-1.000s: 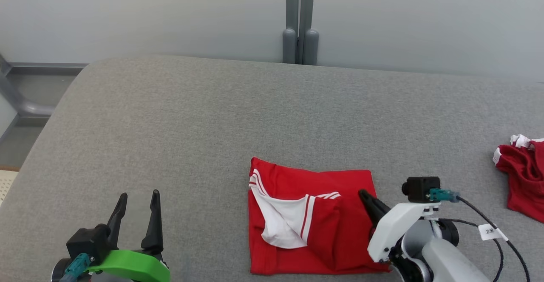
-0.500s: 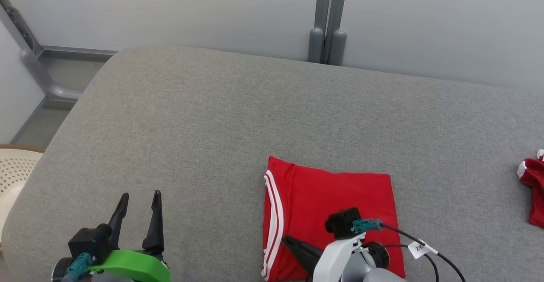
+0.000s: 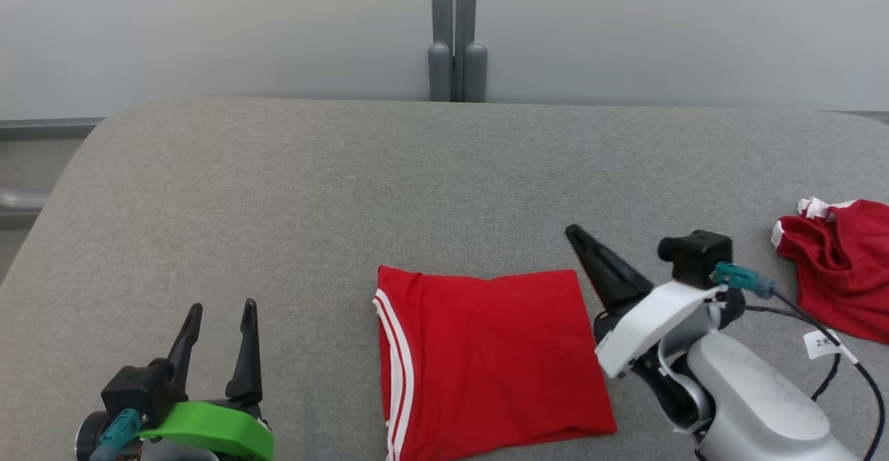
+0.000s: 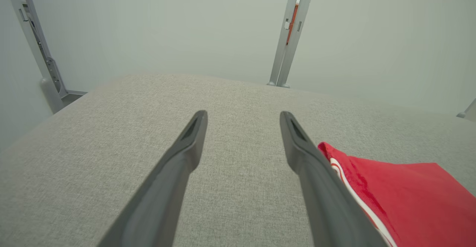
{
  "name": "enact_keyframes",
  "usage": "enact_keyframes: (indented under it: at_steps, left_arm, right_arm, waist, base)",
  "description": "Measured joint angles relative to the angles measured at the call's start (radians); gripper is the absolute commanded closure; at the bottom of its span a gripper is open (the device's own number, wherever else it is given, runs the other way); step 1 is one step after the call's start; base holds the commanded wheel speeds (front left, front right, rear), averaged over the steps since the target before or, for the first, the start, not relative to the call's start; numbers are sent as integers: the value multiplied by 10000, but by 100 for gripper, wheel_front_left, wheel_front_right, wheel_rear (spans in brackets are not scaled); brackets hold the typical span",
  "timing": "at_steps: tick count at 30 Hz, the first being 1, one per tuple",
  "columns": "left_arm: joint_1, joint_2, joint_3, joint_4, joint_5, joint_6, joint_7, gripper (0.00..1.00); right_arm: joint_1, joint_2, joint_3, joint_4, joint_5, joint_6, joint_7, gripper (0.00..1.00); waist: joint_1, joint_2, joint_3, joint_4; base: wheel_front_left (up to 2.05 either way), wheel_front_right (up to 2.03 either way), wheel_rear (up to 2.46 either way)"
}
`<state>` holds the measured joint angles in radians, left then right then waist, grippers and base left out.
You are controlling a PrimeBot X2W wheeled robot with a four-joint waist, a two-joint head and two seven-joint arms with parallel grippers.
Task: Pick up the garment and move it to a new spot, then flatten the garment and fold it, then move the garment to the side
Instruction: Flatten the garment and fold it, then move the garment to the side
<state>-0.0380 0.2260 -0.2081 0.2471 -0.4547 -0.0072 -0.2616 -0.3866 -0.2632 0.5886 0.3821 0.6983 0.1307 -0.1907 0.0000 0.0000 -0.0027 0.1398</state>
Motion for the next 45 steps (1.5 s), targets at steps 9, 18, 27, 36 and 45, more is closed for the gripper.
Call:
enact_keyframes:
  at_steps: [9, 18, 27, 36, 45]
  left_arm:
    - [9, 27, 357, -420, 247, 31, -8, 0]
    - [135, -2, 708, -777, 731, 73, -10, 0]
    - [311, -194, 867, -663, 936, -54, -8, 0]
    - [327, -372, 986, -426, 972, -167, -10, 0]
    - [313, -491, 1024, -311, 1055, -293, -10, 0]
  right_arm:
    - [459, -35, -2215, -554, -1569, 0, -577, 0]
    - [1662, 518, -3651, -1170, -3195, 0, -696, 0]
    - [2234, 930, -4405, -1110, -3758, 0, -708, 0]
    - [2248, 972, -4378, -1041, -3835, 0, -708, 0]
    - [2147, 959, -3973, -819, -3710, 0, -339, 0]
  waist:
    - [0, 0, -44, -1021]
    - [0, 0, -102, -1834]
    - [0, 0, -155, -2050]
    - [0, 0, -161, -1897]
    - [0, -1, -119, -1680]
  base:
    - [0, 0, 0]
    - [0, 0, 0]
    - [0, 0, 0]
    - [0, 0, 0]
    - [0, 0, 0]
